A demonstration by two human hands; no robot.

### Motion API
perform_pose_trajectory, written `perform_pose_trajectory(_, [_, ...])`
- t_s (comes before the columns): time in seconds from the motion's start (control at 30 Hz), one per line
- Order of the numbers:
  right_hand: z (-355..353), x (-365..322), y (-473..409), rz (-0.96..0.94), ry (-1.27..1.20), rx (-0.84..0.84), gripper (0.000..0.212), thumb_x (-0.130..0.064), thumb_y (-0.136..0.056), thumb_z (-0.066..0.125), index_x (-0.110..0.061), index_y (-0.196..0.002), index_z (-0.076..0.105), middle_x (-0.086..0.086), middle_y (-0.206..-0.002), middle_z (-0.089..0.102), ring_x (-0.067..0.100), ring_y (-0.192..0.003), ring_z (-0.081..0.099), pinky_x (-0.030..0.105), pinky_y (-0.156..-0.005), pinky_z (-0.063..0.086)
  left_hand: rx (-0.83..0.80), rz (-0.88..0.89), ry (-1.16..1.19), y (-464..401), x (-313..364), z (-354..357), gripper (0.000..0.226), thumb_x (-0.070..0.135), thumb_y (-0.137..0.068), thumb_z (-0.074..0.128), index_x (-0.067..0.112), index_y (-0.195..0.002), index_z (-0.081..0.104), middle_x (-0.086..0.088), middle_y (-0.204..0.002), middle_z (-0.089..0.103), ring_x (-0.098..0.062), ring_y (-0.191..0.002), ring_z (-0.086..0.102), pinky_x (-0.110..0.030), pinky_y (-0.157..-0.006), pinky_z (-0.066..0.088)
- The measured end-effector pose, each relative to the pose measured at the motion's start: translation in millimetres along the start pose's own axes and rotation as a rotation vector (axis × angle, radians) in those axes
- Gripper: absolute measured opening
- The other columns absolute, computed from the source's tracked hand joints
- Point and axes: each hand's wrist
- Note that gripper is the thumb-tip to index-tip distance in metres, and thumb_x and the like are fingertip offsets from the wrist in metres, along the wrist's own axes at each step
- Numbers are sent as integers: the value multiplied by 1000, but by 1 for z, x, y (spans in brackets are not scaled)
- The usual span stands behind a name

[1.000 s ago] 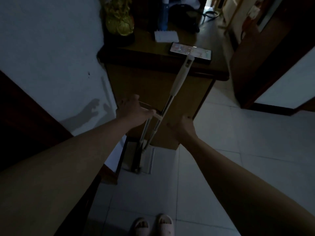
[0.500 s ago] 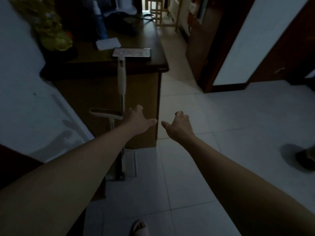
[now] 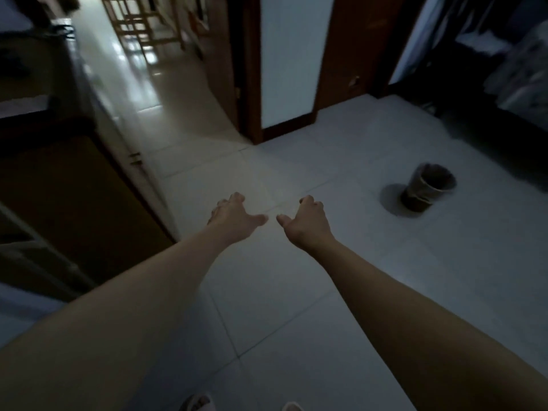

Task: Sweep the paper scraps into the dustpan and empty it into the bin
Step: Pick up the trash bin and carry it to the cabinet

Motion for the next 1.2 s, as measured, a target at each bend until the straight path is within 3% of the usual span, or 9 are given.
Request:
perform_pose_trajectory(0.23, [-105,104,-26,171,-57,142,66,-35,-91,59,-3,-141,28,17,-144,32,32,-126,46,39,-102,41,-139,178,-17,-7,126,83,76,44,-83,67,15,-145,34,-14,-144,40,-31,-128,47,-38,-103,40])
perform_pose_trajectory(0.57, [-218,198,-100,380,-124,303,71,-35,-91,58,-3,-144,25,20,-145,30,34,-128,44,39,-102,41,-306,384,-94,-75,289,163,74,44,-85,64,13,-145,33,-14,-146,41,-30,-129,46,-36,-103,39])
perform_pose_trajectory(0.87, [-311,274,-171,521,-228,412,68,-34,-92,57,-3,-143,25,19,-143,32,33,-128,44,38,-101,41,-414,447,-124,-135,426,221,69,38,-89,63,7,-143,35,-12,-147,40,-29,-131,43,-34,-100,38])
perform_pose_trajectory(1.2, [-433,382,-296,502,-257,404,60,-30,-94,54,-1,-141,29,21,-141,34,36,-126,45,39,-100,41,-407,440,-125,-183,591,325,62,35,-88,63,6,-138,41,-13,-139,49,-29,-123,49,-31,-91,42])
Point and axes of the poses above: each hand's wrist, its own y-axis away from the middle knuckle, its own z-axis out of the palm, x = y × z
